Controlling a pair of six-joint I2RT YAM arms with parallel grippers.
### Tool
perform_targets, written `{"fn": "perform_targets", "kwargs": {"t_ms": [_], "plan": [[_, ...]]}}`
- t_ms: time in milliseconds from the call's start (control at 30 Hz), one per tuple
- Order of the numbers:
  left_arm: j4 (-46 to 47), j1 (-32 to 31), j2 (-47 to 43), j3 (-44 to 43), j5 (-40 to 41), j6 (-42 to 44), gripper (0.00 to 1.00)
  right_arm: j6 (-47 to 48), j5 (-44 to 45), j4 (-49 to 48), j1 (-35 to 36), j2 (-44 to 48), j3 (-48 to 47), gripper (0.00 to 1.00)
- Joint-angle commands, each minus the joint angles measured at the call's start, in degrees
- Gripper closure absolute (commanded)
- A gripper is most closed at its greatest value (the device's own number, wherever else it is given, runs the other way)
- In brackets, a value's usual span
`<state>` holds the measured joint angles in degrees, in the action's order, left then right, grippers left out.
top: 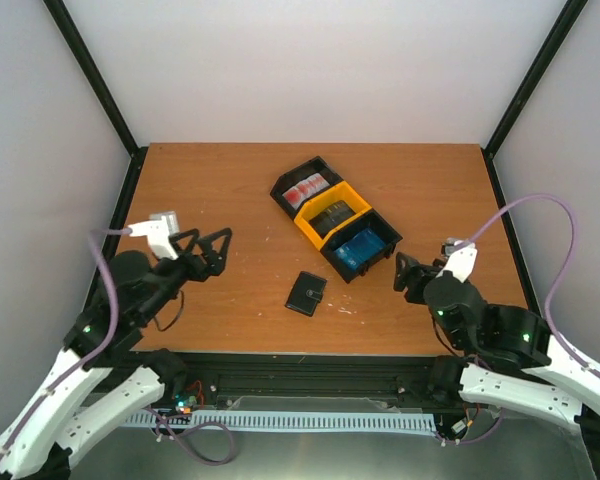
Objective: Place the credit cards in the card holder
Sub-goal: Reset both arms
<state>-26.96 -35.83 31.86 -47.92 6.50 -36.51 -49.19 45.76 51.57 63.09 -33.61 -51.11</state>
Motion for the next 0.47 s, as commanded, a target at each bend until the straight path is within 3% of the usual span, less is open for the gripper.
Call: {"fn": "perform_targets", "kwargs": {"t_ms": [0, 167, 433], "plan": [[-9.4, 0.2, -6.5, -4.3, 8.3, 6.9, 0.0, 3.2, 7.0, 5.3, -0.1, 3.4, -1.7, 0.11], [-13.1, 0.2, -12.4, -6.7, 12.0, 9.2, 0.0, 4.7, 8.4, 6.1, -0.2, 6.8, -2.4, 0.05], [-15.8, 0.2, -13.5, -7.8, 14.9, 9.4, 0.0, 4.2, 8.7, 6.2, -0.1, 6.5, -2.0, 0.03]]}}
